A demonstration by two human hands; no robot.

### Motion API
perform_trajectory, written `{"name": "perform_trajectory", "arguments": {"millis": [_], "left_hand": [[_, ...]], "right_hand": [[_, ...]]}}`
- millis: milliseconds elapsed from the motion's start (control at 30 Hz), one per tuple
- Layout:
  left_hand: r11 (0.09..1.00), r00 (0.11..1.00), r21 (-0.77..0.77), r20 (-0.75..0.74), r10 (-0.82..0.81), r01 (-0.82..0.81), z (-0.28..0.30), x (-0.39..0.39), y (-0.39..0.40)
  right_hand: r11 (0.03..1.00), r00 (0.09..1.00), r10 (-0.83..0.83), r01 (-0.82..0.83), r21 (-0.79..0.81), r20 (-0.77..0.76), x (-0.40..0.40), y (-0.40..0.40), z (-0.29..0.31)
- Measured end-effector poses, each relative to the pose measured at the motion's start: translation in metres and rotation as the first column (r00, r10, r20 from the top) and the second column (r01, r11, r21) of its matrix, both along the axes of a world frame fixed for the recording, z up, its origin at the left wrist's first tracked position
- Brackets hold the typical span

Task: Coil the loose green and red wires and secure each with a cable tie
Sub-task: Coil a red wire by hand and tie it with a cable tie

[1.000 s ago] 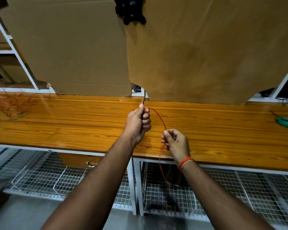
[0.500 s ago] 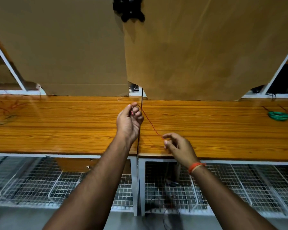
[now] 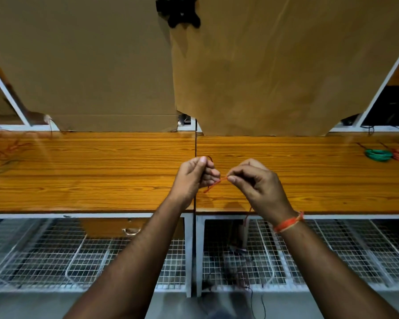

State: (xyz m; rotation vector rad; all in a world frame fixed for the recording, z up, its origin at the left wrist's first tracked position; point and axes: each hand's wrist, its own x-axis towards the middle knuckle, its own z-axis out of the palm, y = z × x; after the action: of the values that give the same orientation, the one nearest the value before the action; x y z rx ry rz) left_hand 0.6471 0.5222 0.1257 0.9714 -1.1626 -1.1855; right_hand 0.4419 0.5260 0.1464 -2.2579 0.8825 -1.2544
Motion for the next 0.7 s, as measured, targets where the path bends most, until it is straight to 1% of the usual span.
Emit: {"name": "perform_trajectory", "arguments": {"millis": [67,133,200,300,367,467,533,600,700], "left_hand": [[0.996,0.997,0.02,0.009,-0.082,0.082,-0.001,-0.002,0.005],[0.991,0.992,0.041,-0.005,-0.129,0.129,-0.001,-0.003,0.009],[0.987,0.988,0.055,-0.035,-0.149,0.151,0.0,-0.003,0.012],[0.98,0.979,0.098,-0.123,-0.162,0.175,-0.001,-0.002,0.015],[0.973,0.97,0.114,-0.16,-0.181,0.2,-0.004,-0.003,0.017],[0.959,0.95,0.124,-0.215,-0.226,0.256,-0.008,-0.005,0.021],[0.947,0.937,0.123,-0.23,-0.265,0.298,-0.01,-0.005,0.025],[0.939,0.93,0.12,-0.225,-0.29,0.322,-0.011,-0.006,0.029],[0.944,0.944,0.103,-0.146,-0.296,0.312,-0.017,-0.011,0.035]], "right_hand": [[0.999,0.999,-0.038,0.038,-0.018,0.025,0.006,-0.003,0.004],[0.998,0.997,-0.07,0.07,-0.006,0.034,0.011,-0.005,0.004],[0.994,0.994,-0.108,0.108,0.015,0.034,0.015,-0.006,0.002],[0.985,0.986,-0.165,0.164,0.043,0.024,0.019,-0.006,-0.004],[0.978,0.983,-0.182,0.178,0.106,0.027,0.022,-0.006,-0.008],[0.945,0.988,-0.149,0.129,0.301,0.043,0.022,-0.009,-0.013],[0.907,0.996,-0.074,0.051,0.418,0.04,0.018,-0.009,-0.014],[0.892,0.999,0.005,-0.025,0.452,0.047,0.014,-0.005,-0.015],[0.899,0.999,0.017,-0.036,0.437,0.047,0.007,0.0,-0.018]]}}
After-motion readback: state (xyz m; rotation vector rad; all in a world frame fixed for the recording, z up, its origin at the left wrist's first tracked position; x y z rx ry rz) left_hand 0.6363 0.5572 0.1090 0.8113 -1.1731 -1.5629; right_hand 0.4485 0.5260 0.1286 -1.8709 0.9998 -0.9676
